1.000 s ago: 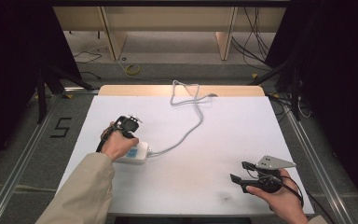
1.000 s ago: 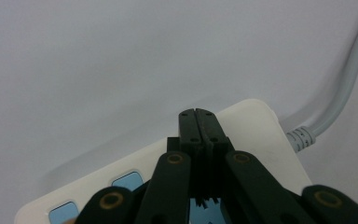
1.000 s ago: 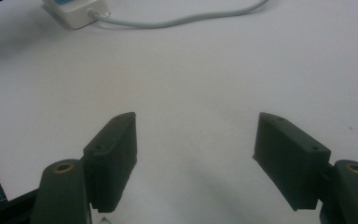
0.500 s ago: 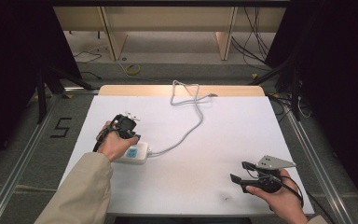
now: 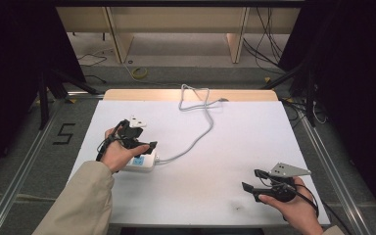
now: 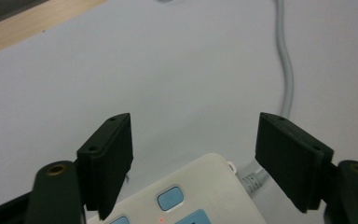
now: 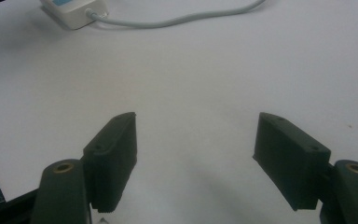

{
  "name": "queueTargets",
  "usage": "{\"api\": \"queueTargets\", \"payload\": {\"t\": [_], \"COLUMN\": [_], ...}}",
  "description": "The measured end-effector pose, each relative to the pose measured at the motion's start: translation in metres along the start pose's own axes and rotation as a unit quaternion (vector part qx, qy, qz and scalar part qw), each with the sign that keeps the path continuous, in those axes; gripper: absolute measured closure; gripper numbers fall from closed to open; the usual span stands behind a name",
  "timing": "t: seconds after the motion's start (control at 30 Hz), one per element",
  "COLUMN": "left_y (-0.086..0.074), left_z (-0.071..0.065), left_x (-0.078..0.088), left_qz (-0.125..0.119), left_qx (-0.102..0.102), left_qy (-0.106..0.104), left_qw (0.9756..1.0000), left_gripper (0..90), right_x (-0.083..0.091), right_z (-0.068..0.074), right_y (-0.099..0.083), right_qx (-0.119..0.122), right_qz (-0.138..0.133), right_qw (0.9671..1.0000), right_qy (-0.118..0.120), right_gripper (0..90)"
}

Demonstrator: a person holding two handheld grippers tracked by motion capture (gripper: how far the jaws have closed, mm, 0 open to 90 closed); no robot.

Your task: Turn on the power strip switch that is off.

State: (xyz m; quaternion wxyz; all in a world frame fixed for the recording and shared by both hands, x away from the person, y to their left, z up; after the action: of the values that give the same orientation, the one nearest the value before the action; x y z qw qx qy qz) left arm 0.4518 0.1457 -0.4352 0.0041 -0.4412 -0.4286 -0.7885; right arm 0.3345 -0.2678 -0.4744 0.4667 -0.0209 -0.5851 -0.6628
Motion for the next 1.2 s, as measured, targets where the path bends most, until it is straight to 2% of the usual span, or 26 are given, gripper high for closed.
{"api": "queueTargets", "payload": {"t": [0.27, 0.4, 0.6, 0.73, 1.0, 1.2], "left_y": [0.003, -0.001, -0.009, -0.016, -0.046, -0.064], "left_z": [-0.021, -0.032, -0.048, -0.054, -0.061, -0.062], "left_x": [0.009, 0.012, 0.017, 0.025, 0.034, 0.042], "left_qz": [-0.046, -0.062, -0.069, -0.082, -0.072, -0.061], "left_qx": [-0.030, -0.034, -0.053, -0.059, -0.074, -0.068], "left_qy": [-0.036, -0.040, -0.049, -0.049, -0.052, -0.046], "left_qw": [0.9978, 0.9967, 0.9950, 0.9937, 0.9933, 0.9948], "left_gripper": [18.3, 18.3, 17.0, 16.9, 16.3, 16.6], "right_x": [0.000, -0.001, -0.001, 0.000, -0.002, -0.001], "right_z": [0.000, -0.001, 0.000, -0.001, 0.000, 0.000], "right_y": [0.000, 0.000, 0.001, 0.001, 0.001, 0.001], "right_qx": [0.000, -0.003, 0.000, 0.001, 0.002, 0.003], "right_qz": [0.000, 0.002, 0.001, -0.001, 0.001, -0.001], "right_qw": [1.0000, 1.0000, 1.0000, 1.0000, 1.0000, 1.0000], "right_qy": [0.001, 0.002, 0.003, 0.002, 0.003, 0.004], "right_gripper": [30.1, 29.7, 29.3, 29.2, 29.2, 29.2]}}
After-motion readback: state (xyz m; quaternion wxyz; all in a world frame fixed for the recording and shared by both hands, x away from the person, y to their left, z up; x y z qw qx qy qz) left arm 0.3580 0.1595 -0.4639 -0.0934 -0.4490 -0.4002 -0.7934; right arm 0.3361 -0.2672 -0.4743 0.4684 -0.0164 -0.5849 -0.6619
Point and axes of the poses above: each handheld gripper's, and its own axes: x roughly backward along the jaws, y roughly out of its top, z roughly to its left, the point moved 3 cm from there along -x, roughly forward along the jaws, and after that the axes turned 15 degrees about -x, right-handed, at the moved point
